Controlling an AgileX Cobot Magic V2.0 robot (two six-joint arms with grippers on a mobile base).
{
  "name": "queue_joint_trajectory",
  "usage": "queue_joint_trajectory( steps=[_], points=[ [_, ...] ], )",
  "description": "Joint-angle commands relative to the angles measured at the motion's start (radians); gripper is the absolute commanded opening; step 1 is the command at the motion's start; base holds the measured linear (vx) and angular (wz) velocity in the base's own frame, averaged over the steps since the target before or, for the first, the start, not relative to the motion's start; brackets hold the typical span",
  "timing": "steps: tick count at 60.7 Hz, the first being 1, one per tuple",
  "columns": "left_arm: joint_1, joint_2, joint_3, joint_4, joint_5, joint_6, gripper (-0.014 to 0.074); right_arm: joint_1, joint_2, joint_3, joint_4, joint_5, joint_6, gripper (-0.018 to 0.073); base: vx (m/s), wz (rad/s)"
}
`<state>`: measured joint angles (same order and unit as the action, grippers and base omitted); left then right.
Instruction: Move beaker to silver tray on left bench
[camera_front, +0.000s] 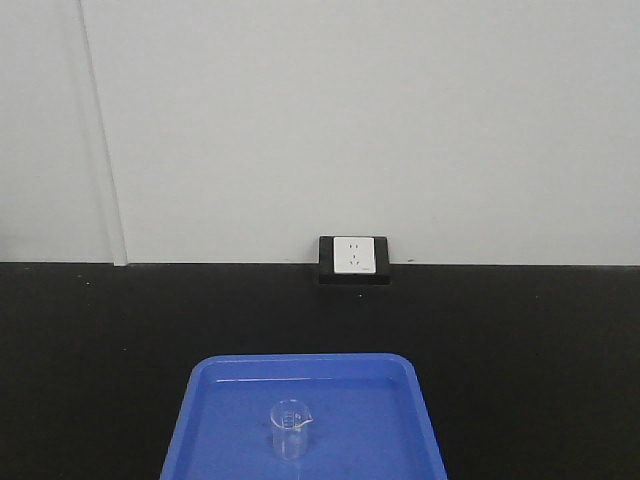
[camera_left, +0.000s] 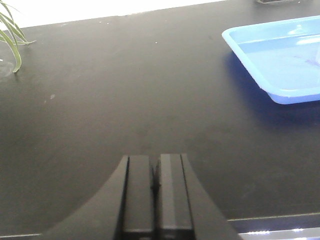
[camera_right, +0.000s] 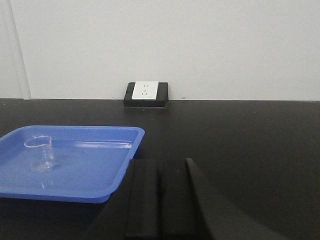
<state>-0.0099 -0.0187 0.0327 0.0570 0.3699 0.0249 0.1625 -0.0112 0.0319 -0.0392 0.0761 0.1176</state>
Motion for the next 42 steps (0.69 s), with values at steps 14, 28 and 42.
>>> queue_joint_trajectory(
  steps=[14, 28, 42],
  points=[
    [-0.006, -0.007, 0.020, -0.003, -0.075, -0.002, 0.0001, -0.005, -0.004, -0.010, 0.002, -0.389, -0.006, -0.0011, 0.00, 0.00],
    [-0.006, -0.007, 0.020, -0.003, -0.075, -0.002, 0.0001, -0.005, 0.177, -0.249, 0.001, -0.444, -0.134, -0.0011, 0.00, 0.00],
    [-0.006, -0.007, 0.020, -0.003, -0.075, -0.002, 0.0001, -0.005, 0.663, -0.638, 0.001, -0.387, -0.191, -0.0011, 0.00, 0.00]
  ],
)
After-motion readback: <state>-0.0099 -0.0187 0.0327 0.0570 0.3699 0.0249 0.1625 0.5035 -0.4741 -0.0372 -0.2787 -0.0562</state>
